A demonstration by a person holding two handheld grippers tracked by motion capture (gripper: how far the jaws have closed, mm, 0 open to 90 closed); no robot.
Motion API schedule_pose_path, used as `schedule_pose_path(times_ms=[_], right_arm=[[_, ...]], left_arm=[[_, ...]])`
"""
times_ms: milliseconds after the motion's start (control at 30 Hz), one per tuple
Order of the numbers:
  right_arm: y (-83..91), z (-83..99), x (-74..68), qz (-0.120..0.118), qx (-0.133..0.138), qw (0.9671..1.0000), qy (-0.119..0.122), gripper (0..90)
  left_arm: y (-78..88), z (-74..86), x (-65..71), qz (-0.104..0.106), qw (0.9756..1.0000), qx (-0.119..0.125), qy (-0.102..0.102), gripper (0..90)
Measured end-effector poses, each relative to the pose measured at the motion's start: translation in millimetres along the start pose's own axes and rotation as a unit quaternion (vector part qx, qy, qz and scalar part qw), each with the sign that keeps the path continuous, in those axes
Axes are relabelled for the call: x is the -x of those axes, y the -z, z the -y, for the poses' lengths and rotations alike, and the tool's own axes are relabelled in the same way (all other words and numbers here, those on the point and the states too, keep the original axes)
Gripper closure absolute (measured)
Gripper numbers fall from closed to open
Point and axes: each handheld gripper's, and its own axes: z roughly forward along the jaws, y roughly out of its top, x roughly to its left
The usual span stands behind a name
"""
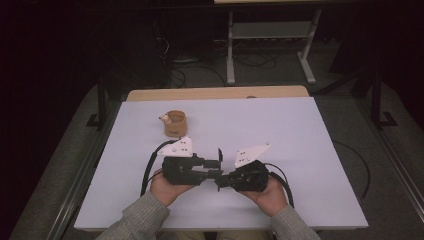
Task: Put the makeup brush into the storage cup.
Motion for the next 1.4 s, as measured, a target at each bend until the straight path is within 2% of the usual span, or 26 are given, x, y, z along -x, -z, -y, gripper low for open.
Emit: schedule_pose_path(times_ms=[233, 267, 400, 533, 733, 800, 833, 900, 933, 967, 1000, 1067, 1100, 1167, 1200, 1367, 1400], right_arm=[[0.1, 0.1, -1.1, 0.007, -0.012, 0.9998, 0.012, 85.0], [-0.6, -0.1, -0.8, 0.009, -0.024, 0.9994, 0.023, 85.0], [-3.9, -0.1, -3.4, 0.011, -0.034, 0.999, 0.028, 85.0], [-3.6, -0.6, -4.3, 0.011, -0.032, 0.999, 0.029, 85.0], [-4.0, -0.2, -3.3, 0.012, -0.027, 0.9993, 0.025, 84.6], [-4.0, 0.3, -0.4, 0.012, -0.028, 0.999, 0.034, 83.7], [-3.8, 0.5, -0.3, 0.014, -0.027, 0.9991, 0.031, 82.6], [-3.4, 0.8, -1.3, 0.01, -0.019, 0.9997, 0.009, 76.9], [-2.2, 2.3, 0.3, 0.012, -0.013, 0.9998, 0.0, 67.2], [-2.2, 2.3, 0.3, 0.012, -0.013, 0.9998, 0.0, 67.2], [-1.1, 4.1, 3.9, 0.013, -0.012, 0.9998, -0.012, 63.9], [-0.1, 5.5, 4.9, 0.017, -0.011, 0.9997, -0.01, 62.1], [1.2, 6.9, 5.9, 0.021, -0.011, 0.9996, -0.015, 58.5], [3.1, 8.5, 7.2, 0.025, -0.015, 0.9993, -0.023, 56.5], [6.0, 10.7, 8.2, 0.033, -0.011, 0.9991, -0.025, 52.0], [13.1, 13.7, 9.7, 0.047, -0.005, 0.9983, -0.035, 45.8], [15.3, 14.4, 9.7, 0.051, -0.004, 0.998, -0.036, 44.5]], left_arm=[[-3.3, 0.5, -3.0, 0.014, 0.9997, -0.015, 0.012, 72.4], [-4.0, 0.5, -3.3, 0.014, 0.9997, -0.016, 0.009, 73.9], [-4.6, 0.3, -2.6, 0.015, 0.9997, -0.019, 0.009, 78.2], [-5.0, 0.7, -2.1, 0.013, 0.9996, -0.024, 0.001, 84.1], [-4.2, 0.4, -3.4, 0.01, 0.9996, -0.025, 0.002, 85.3], [-3.8, 0.3, -4.3, 0.007, 0.9996, -0.026, 0.0, 85.4], [-3.5, 0.3, -4.4, 0.004, 0.9996, -0.027, -0.001, 85.4], [-2.4, 0.7, -5.0, -0.002, 0.9996, -0.029, 0.0, 85.5], [0.1, 1.4, -7.2, -0.005, 0.9996, -0.027, 0.003, 85.5], [0.1, 1.4, -7.2, -0.005, 0.9996, -0.027, 0.003, 85.5], [2.6, 1.7, -9.1, -0.01, 0.9996, -0.026, 0.007, 85.5], [4.5, 1.9, -10.3, -0.013, 0.9995, -0.027, 0.006, 85.6], [5.3, 2.0, -10.1, -0.016, 0.9995, -0.026, 0.011, 85.6], [8.8, 1.7, -12.7, -0.021, 0.9993, -0.029, 0.007, 85.6], [10.9, 1.7, -13.8, -0.025, 0.9992, -0.029, 0.01, 85.6], [14.6, 1.2, -17.1, -0.031, 0.999, -0.03, 0.009, 85.6], [15.4, 1.0, -16.8, -0.033, 0.9989, -0.03, 0.015, 85.6]])
